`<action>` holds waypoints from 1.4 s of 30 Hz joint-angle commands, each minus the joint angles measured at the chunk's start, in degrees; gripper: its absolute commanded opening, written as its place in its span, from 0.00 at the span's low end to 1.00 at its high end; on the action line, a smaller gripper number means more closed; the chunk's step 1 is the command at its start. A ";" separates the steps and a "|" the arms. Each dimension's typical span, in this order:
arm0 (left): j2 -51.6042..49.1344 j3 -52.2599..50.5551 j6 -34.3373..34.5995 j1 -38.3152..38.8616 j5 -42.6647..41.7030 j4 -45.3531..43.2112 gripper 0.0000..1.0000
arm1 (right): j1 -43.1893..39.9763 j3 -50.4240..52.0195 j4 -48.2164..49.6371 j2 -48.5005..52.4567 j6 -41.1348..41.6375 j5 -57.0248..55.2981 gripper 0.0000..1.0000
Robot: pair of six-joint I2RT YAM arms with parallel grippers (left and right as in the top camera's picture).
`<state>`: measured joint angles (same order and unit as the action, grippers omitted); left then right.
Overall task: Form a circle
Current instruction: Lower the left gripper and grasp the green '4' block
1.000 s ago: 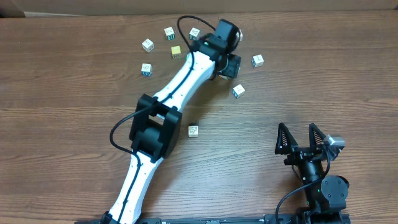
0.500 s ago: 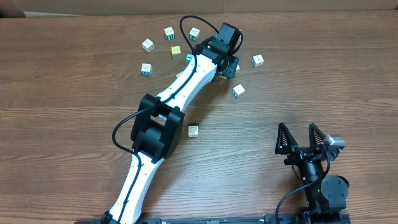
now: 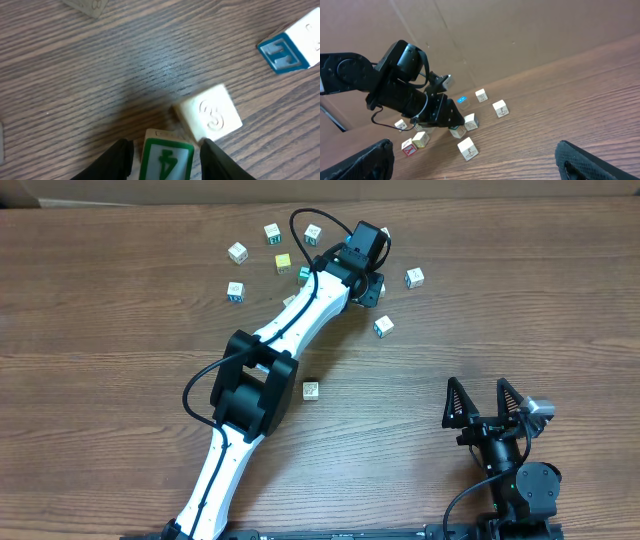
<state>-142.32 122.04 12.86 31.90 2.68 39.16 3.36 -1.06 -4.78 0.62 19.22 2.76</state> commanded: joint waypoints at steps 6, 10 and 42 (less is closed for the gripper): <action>-0.83 -1.25 -1.16 0.31 0.94 1.01 0.42 | -0.44 0.59 0.15 -0.44 -0.63 0.35 1.00; -0.83 -1.25 -1.16 0.39 0.94 0.96 0.39 | -0.44 0.59 0.15 -0.46 -0.63 0.35 1.00; 10.54 -1.07 1.42 0.35 3.76 12.70 0.16 | -0.44 0.59 0.15 -0.44 -0.63 0.35 1.00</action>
<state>-139.06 121.05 11.94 31.90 3.77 50.00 3.36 -1.06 -4.80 0.62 19.25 2.79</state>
